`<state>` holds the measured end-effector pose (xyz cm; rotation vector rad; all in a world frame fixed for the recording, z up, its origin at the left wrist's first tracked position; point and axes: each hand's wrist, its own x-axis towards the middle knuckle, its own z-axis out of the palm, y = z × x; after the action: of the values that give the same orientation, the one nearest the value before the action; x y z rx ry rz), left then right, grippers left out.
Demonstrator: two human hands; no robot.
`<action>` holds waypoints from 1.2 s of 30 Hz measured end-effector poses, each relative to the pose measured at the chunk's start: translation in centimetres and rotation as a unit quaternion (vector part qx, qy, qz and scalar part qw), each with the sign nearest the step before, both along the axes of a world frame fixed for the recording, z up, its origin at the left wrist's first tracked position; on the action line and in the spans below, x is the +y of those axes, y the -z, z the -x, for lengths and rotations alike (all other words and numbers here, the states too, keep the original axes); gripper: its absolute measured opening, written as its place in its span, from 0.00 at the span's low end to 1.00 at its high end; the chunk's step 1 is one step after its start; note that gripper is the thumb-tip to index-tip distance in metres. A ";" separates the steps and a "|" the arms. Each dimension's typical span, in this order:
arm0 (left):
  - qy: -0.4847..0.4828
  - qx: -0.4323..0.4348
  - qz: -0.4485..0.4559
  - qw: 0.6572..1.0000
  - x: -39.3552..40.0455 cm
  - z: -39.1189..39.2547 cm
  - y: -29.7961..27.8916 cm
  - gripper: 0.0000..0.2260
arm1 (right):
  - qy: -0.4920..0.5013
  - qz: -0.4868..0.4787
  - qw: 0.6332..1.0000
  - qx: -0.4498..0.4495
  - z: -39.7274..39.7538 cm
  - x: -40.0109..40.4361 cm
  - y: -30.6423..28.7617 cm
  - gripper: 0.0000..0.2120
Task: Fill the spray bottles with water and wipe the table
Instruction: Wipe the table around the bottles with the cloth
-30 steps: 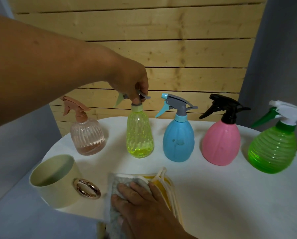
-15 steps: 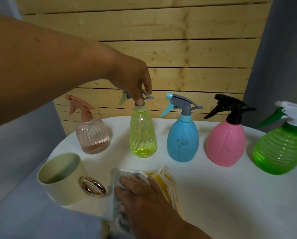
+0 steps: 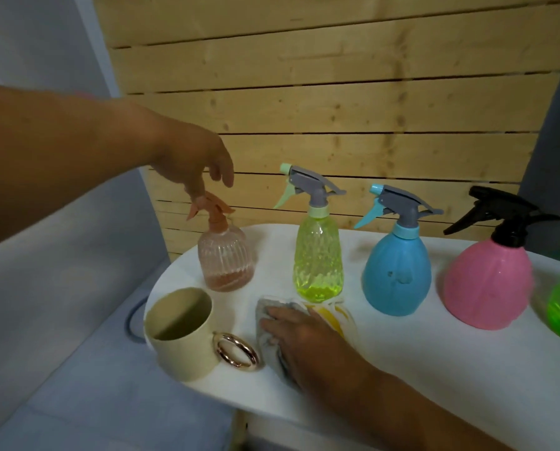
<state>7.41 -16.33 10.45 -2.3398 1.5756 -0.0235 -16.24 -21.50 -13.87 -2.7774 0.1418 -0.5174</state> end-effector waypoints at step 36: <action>0.077 -0.035 0.088 0.993 0.1 -3.4 -2.8 0.07 | 0.084 -0.155 0.984 -0.024 -2.1 0.3 -3.6 0.13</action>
<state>10.84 -16.21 13.29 -2.3104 1.7799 -0.2879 -14.10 -21.19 -10.23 -2.4591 0.4110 -0.5508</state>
